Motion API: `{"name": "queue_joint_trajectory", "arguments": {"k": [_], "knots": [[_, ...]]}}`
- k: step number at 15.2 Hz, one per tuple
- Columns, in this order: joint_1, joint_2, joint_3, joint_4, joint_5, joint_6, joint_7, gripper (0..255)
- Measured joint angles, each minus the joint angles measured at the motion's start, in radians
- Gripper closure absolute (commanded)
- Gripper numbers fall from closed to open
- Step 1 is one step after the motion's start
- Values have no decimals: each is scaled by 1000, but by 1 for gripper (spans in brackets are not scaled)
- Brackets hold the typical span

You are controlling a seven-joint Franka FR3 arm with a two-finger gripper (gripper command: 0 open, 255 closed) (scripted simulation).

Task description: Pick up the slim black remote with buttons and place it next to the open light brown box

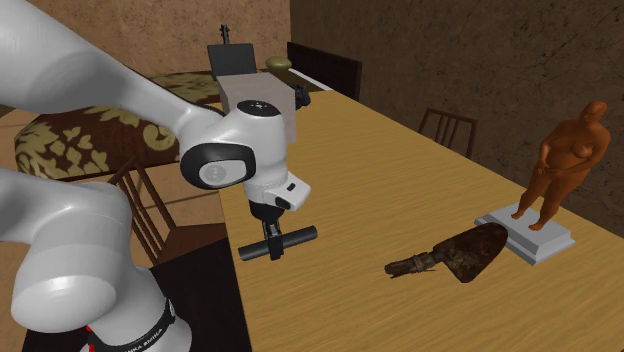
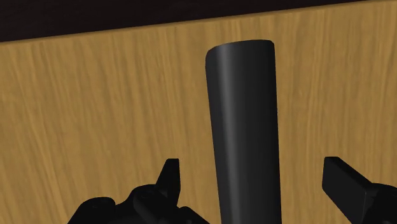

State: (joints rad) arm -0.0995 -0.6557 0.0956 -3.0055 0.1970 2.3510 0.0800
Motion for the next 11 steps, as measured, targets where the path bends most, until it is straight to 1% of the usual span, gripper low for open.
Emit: {"name": "queue_joint_trajectory", "arguments": {"k": [3, 4, 11], "knots": [[1, 1, 0, -1, 1, 2, 0, 0], [1, 1, 0, -1, 1, 2, 0, 255], [0, -1, 0, 1, 0, 4, 1, 255]]}}
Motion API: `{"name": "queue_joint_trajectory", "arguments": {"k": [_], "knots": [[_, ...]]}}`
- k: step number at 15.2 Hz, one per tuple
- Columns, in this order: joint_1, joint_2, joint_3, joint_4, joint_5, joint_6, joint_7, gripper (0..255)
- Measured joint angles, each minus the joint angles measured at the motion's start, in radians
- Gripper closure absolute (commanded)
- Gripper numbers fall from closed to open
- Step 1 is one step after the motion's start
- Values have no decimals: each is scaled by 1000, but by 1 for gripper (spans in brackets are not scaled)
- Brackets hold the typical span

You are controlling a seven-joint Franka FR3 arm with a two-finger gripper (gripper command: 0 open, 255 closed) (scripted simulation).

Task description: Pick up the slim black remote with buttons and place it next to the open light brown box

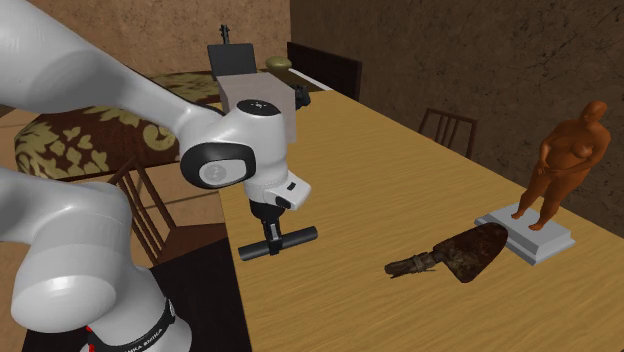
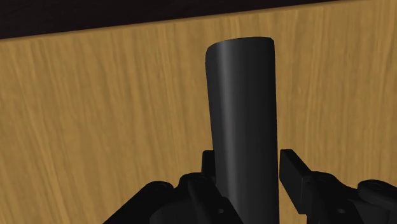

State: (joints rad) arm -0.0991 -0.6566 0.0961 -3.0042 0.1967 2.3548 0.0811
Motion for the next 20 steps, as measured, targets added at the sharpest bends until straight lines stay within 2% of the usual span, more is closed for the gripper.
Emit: {"name": "queue_joint_trajectory", "arguments": {"k": [5, 20], "knots": [[-1, -15, -1, 6, -3, -25, 2, 255], [-19, -168, -14, 135, -37, -308, 26, 255]]}}
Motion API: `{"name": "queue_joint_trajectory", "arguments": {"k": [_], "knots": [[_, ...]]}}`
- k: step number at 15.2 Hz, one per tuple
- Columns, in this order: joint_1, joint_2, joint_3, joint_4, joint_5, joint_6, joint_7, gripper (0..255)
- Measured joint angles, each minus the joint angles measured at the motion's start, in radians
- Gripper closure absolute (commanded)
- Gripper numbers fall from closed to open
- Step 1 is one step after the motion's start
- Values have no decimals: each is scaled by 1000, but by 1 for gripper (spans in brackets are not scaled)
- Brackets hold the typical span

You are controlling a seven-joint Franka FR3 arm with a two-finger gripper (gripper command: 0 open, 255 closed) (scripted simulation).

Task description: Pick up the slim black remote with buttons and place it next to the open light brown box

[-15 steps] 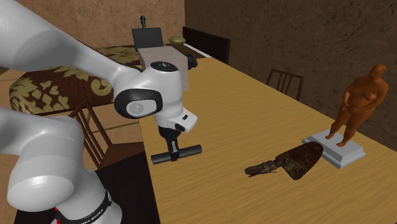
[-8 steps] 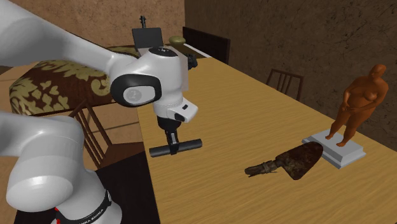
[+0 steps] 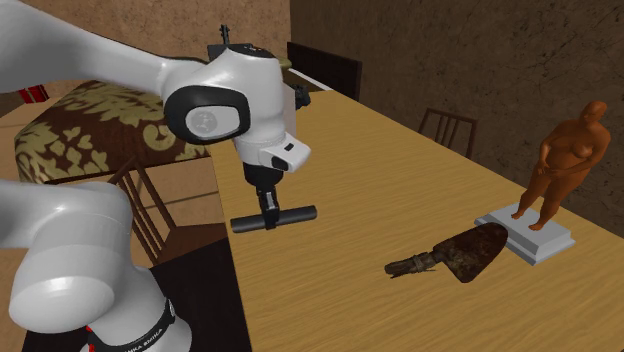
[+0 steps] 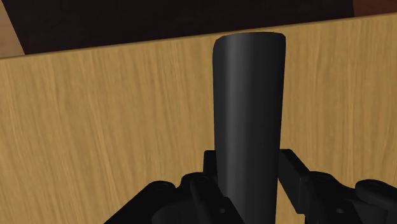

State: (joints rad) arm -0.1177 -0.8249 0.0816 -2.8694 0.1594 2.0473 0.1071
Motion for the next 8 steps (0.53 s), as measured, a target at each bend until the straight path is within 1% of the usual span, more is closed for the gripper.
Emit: {"name": "queue_joint_trajectory", "arguments": {"k": [8], "knots": [[-3, -38, -5, 91, -10, -129, 14, 255]]}}
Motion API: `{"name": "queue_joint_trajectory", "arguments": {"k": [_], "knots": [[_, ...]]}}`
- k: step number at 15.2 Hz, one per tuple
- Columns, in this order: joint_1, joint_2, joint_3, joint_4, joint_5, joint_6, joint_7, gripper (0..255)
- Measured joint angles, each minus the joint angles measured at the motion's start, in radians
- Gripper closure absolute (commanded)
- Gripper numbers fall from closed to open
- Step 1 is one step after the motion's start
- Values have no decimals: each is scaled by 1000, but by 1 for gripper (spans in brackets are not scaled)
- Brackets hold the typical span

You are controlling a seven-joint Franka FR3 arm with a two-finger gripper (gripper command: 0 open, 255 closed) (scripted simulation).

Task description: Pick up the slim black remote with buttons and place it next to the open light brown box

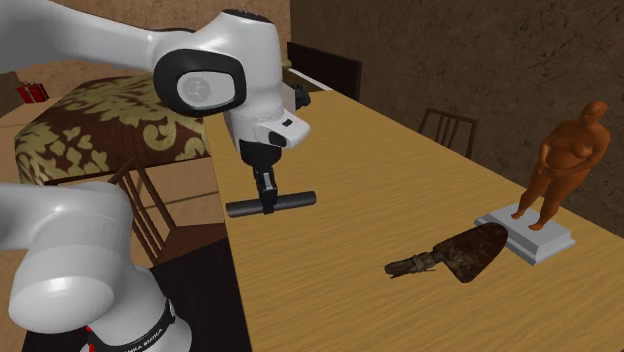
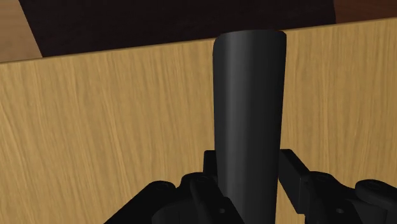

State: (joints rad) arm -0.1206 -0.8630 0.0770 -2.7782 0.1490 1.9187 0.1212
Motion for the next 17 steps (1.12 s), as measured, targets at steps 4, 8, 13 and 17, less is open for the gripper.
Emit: {"name": "queue_joint_trajectory", "arguments": {"k": [4, 8, 13, 17], "knots": [[-3, -9, -6, 48, -7, -58, 2, 255], [-5, -11, -9, 100, -11, -111, 7, 255], [-7, -11, -14, 167, -17, -178, 12, 255], [-8, -6, -16, 223, -20, -229, 17, 255]]}}
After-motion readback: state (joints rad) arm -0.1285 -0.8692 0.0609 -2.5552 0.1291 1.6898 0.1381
